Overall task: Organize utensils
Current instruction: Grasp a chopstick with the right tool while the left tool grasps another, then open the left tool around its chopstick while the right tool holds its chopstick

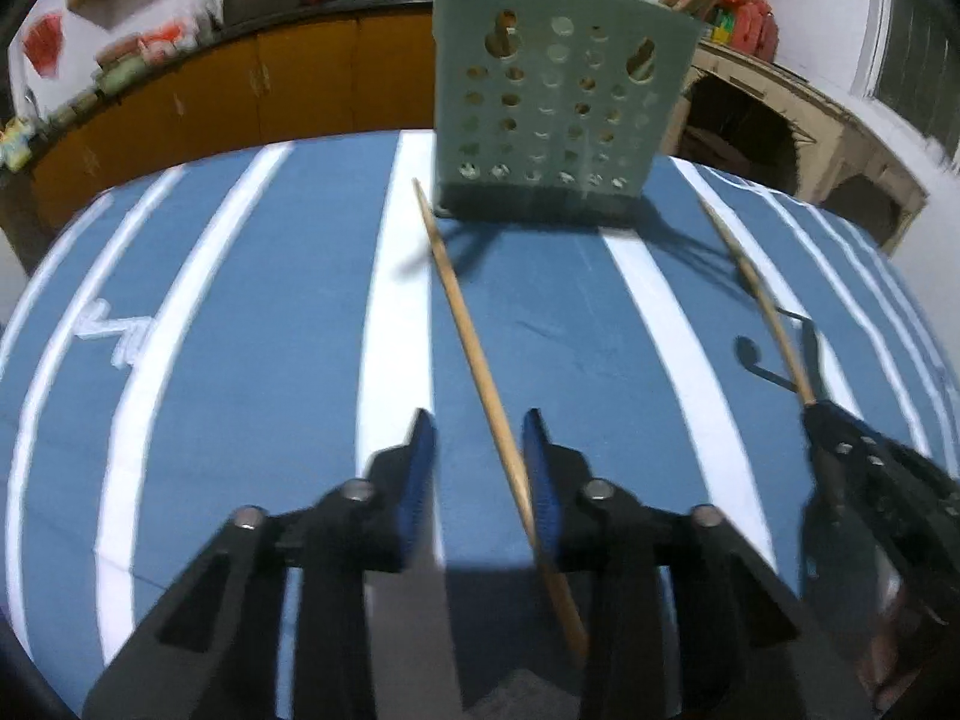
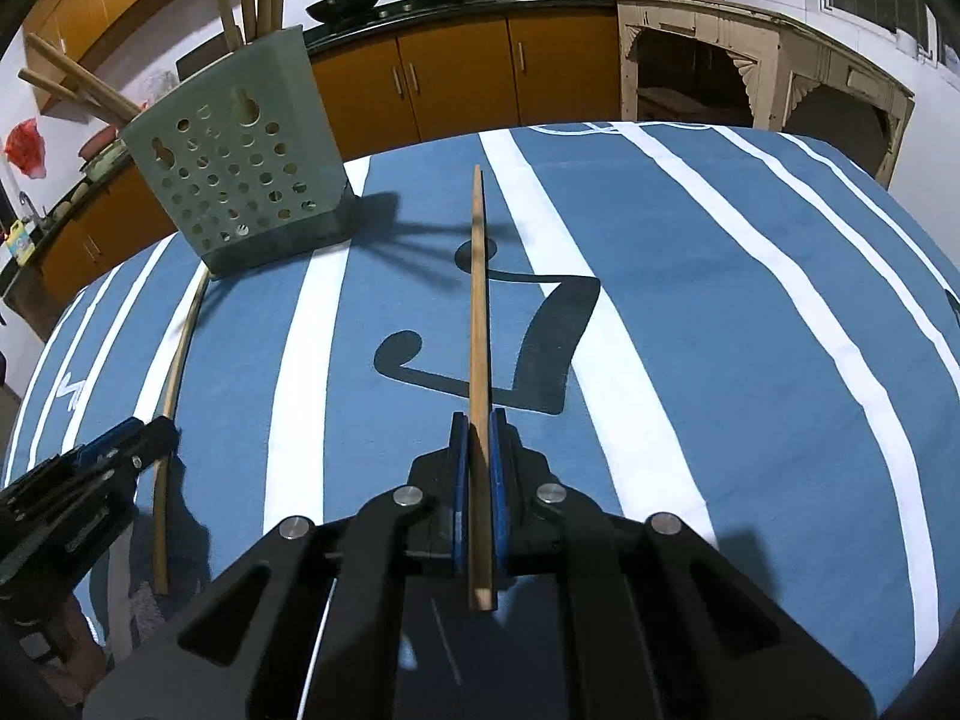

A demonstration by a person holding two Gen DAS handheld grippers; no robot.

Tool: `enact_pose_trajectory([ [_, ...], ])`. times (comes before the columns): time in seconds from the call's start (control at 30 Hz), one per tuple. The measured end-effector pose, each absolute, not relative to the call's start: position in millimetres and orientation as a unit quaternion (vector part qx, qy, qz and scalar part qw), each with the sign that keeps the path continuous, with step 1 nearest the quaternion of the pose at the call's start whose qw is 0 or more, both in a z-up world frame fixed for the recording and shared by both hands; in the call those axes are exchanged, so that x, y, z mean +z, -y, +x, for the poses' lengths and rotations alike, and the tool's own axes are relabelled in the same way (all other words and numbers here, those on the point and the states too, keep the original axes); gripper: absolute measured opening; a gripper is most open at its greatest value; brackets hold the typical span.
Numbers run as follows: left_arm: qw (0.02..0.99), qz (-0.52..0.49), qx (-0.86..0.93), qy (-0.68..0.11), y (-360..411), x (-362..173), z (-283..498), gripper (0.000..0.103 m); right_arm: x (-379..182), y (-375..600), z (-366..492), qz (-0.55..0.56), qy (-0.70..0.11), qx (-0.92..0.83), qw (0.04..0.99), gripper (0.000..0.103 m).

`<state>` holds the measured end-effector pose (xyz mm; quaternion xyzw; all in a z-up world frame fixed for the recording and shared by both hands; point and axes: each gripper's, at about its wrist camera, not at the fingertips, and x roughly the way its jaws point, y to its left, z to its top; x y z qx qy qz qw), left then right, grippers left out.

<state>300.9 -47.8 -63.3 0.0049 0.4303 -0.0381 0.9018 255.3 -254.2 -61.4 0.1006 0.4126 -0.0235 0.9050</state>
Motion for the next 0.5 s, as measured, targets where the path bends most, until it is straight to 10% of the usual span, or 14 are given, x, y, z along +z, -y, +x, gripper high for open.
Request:
enact_pose_trajectory([
  [0.5, 0.900, -0.010, -0.023, -0.436, -35, -63, 302, 0.010, -61, 233, 253, 0.086, -0.417, 0.029, 0.904, 0.008],
])
